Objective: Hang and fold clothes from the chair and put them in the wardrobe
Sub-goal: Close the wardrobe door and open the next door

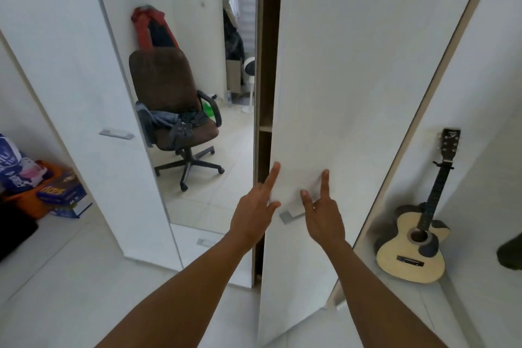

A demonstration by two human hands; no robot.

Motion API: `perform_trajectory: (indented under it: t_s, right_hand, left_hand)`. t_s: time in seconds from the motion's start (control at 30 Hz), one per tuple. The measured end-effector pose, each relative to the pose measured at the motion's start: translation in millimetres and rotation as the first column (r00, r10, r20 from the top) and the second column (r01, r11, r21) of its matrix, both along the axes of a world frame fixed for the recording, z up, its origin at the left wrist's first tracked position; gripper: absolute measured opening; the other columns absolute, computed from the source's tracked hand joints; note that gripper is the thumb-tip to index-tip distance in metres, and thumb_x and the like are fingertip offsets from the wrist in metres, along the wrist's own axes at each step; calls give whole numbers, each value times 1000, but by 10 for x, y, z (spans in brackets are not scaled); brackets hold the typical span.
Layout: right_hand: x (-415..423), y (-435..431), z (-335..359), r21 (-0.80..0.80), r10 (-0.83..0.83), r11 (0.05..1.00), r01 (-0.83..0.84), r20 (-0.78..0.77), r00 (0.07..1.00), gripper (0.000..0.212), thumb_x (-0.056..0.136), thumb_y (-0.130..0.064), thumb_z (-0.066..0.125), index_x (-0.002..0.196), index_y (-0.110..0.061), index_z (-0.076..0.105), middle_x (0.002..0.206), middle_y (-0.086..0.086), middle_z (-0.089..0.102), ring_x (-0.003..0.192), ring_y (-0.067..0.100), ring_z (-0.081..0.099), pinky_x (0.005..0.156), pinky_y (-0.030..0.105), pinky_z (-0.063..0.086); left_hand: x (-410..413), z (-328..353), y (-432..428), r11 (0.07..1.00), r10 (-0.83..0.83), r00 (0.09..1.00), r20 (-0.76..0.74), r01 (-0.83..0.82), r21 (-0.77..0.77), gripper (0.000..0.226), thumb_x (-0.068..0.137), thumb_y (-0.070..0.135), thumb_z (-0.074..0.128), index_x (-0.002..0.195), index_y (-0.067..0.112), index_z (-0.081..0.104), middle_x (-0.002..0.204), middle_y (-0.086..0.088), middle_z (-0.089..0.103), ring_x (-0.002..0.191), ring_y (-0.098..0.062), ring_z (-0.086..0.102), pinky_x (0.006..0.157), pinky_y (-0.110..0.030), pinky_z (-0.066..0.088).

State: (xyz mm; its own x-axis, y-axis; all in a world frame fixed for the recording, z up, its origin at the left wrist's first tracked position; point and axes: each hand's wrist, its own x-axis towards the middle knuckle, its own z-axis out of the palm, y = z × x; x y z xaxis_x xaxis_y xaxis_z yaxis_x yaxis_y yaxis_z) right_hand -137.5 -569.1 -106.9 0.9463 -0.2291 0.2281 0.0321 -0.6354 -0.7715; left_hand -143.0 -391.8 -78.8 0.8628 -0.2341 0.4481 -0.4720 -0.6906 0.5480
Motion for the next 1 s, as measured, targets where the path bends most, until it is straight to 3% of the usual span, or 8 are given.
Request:
perform_trajectory:
  t_s: [0.13, 0.2, 0.33, 0.43, 0.57, 0.67, 0.8, 1.0]
  right_hand:
    - [-637, -152, 331, 99, 37, 995, -23, -148, 988, 74, 96, -65, 27, 157, -39, -6, 152, 7, 43, 121, 30, 57, 99, 38, 46]
    - [-940, -301, 557, 184, 52, 982, -29, -122, 991, 72, 95, -66, 29, 158, -36, 11, 160, 0, 33, 140, 28, 42, 115, 40, 34]
    - [-1599, -565, 1051, 161, 57, 985, -63, 42, 998, 63, 92, -71, 34, 150, -46, 31, 150, -7, 47, 132, 16, 51, 111, 36, 41]
    - [-2044, -748, 1383, 27, 33, 999, -36, 122, 992, 58, 101, -52, 39, 152, -52, 13, 130, -14, 56, 116, 7, 56, 101, 24, 38]
    - [-2493, -1035, 1660, -262, 28, 965, 15, 160, 987, 78, 91, -61, 41, 140, -66, -19, 144, -1, 56, 123, 19, 60, 105, 39, 45]
    - [-2678, -1346, 1713, -403, -37, 909, 108, 181, 983, 84, 92, -61, 42, 144, -59, -24, 140, 0, 59, 116, 23, 65, 98, 41, 51]
    - [-2768, -1788, 1745, -421, -87, 889, 180, 231, 969, 86, 99, -44, 52, 153, -48, -14, 133, 0, 64, 99, 19, 70, 94, 35, 56]
    - [-2867, -2408, 1743, -335, -124, 926, 175, 169, 978, 95, 94, -46, 57, 146, -55, -22, 148, -1, 52, 118, 23, 64, 99, 39, 51]
  left_hand:
    - [-546, -111, -258, 985, -125, 991, -45, 118, -124, 97, 95, 45, 60, 149, 47, -21, 130, 2, 59, 95, -5, 61, 91, -16, 48]
    - [-780, -123, -450, 968, -186, 982, -45, 175, -181, 93, 94, 49, 61, 153, 38, -10, 133, 5, 60, 102, -9, 65, 94, -24, 52]
    - [-1151, -112, -826, 945, -301, 954, 9, 299, -136, 90, 93, 41, 68, 156, 38, 3, 136, 6, 60, 112, -7, 62, 99, -29, 52]
    - [-1341, 19, -1127, 924, -380, 924, -41, 377, -58, 105, 87, 32, 75, 157, 38, -2, 130, 0, 64, 104, -15, 67, 94, -35, 56]
    - [-1508, 300, -1507, 861, -508, 846, -161, 499, -95, 120, 78, 32, 84, 144, 64, -12, 132, 3, 55, 102, -12, 61, 82, -11, 52]
    - [-1609, 477, -1801, 838, -545, 809, -219, 529, -132, 119, 72, 42, 87, 150, 57, -2, 146, 6, 42, 106, -12, 60, 76, -8, 51]
    - [-1720, 513, -2215, 832, -554, 801, -227, 545, -108, 122, 65, 56, 87, 146, 65, -4, 151, 10, 39, 103, -10, 59, 78, -19, 57]
    - [-1906, 615, -2850, 848, -518, 797, -310, 528, -58, 127, 62, 58, 87, 148, 61, -5, 159, 7, 28, 117, -18, 58, 93, -33, 57]
